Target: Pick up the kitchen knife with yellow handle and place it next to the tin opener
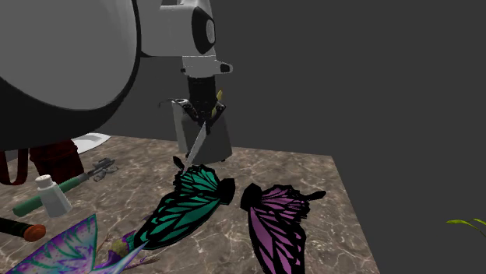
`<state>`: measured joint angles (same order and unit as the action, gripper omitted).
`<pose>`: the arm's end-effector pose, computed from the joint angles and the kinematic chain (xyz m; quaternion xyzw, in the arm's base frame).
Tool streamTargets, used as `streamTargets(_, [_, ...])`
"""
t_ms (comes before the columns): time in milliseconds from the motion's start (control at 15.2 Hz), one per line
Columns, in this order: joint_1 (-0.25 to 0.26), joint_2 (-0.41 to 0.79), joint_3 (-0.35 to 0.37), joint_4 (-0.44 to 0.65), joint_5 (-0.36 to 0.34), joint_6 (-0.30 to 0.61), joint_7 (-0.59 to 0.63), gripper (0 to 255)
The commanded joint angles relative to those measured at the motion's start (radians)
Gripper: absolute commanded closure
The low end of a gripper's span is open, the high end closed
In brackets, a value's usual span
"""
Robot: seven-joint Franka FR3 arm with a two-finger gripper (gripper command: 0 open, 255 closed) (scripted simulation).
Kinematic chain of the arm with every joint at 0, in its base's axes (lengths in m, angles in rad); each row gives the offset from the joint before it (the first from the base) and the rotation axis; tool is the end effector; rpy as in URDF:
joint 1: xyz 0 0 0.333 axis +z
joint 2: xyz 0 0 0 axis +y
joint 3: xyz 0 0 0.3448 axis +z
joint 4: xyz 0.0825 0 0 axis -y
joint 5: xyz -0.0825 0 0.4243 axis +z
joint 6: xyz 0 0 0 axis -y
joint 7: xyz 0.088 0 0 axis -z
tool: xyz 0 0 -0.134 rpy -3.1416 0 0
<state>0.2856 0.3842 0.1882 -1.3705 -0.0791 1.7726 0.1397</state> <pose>0.6608 0.3048 0.4966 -0.9859 -0.1666 -0.0128 0.0000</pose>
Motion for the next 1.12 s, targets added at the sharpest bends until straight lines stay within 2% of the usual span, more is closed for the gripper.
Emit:
streamTargets(0, [0.035, -0.007, 0.016, -0.018, -0.003, 0.005, 0.049, 255])
streamTargets(462, [0.143, 0.016, 0.058, 0.013, -0.027, -0.008, 0.196, 255])
streamTargets(858, [0.247, 0.078, 0.087, 0.104, -0.055, -0.042, 0.322, 255])
streamTargets(1056, [0.243, 0.075, 0.086, 0.059, -0.055, -0.001, 0.323, 255])
